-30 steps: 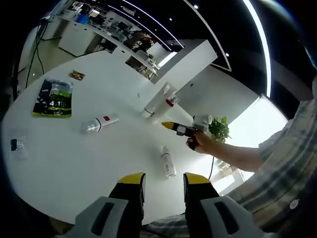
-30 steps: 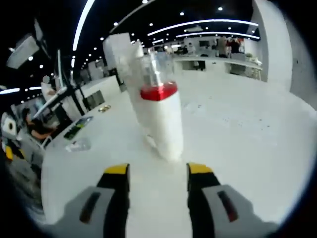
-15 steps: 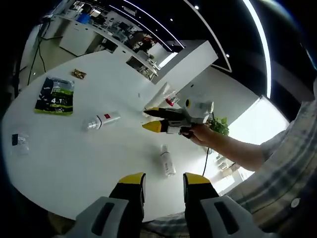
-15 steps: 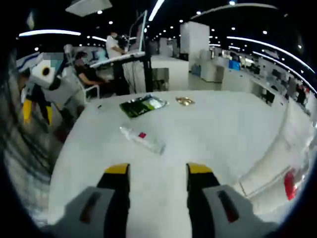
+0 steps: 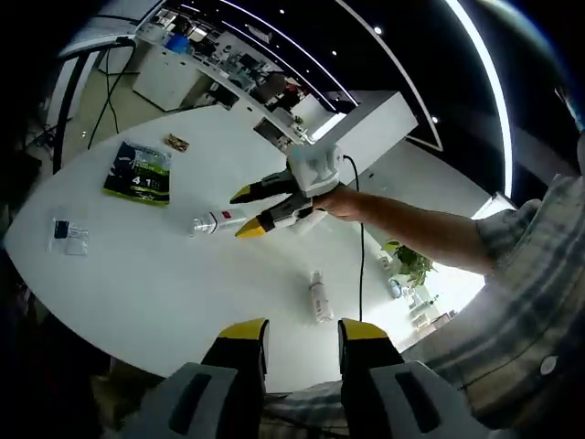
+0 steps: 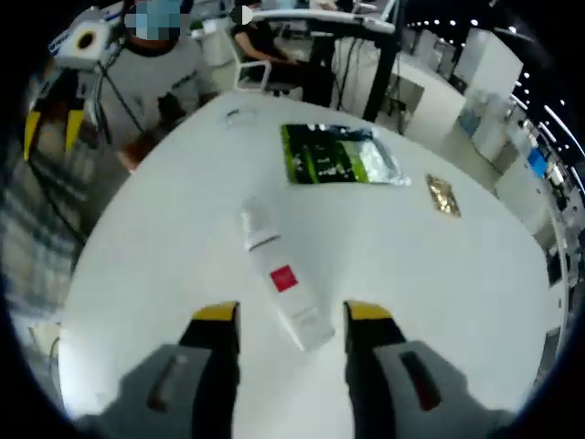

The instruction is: Arrange the skincare products in the storage area until every visible bottle or jar stands upright without overlapping.

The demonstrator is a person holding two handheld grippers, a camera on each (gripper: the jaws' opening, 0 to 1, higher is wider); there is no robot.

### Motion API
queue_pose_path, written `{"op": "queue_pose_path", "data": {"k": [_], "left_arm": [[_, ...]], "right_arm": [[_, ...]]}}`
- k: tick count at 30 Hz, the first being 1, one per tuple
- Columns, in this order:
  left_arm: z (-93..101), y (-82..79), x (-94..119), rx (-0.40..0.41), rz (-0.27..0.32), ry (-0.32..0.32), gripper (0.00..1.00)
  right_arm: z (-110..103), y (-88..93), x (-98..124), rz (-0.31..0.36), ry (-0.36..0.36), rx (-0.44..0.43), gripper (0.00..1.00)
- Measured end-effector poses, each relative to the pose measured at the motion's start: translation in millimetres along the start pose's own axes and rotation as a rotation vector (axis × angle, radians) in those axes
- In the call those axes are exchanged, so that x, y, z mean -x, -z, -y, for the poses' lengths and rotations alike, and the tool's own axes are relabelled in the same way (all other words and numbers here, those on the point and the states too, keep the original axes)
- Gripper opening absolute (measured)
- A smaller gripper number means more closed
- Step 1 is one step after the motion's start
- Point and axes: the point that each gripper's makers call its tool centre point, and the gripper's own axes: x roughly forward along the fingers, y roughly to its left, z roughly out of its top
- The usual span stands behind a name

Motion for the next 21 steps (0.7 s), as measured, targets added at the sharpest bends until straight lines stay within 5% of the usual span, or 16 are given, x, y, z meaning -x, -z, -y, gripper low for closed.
{"op": "queue_pose_path", "data": {"k": [7,10,13,21], "left_arm": [[0.4,-2.2,1.6,-0.005,0.003,-0.005,0.30],[-0.7,-4.9,-1.3,-0.005,0.005,-0.003,0.30],[-0.1,-7.6,-6.1,-0.006,-0.001,0.002,0.30],[0.0,-17.4,-16.8,0.041,0.022,0.039,0.31]], "right_arm": [[-8.7,17.4,-8.1,-0.061,-0.012,-0.057,0.23],[-11.8,16.4,-6.8,-0.008,0.023,-0.133,0.22],[-19.7,16.5,-5.1,0.050,0.028,-0.303,0.20],[-40.4,3.0,24.7,0.240,0.167,-0.418,0.19]]}}
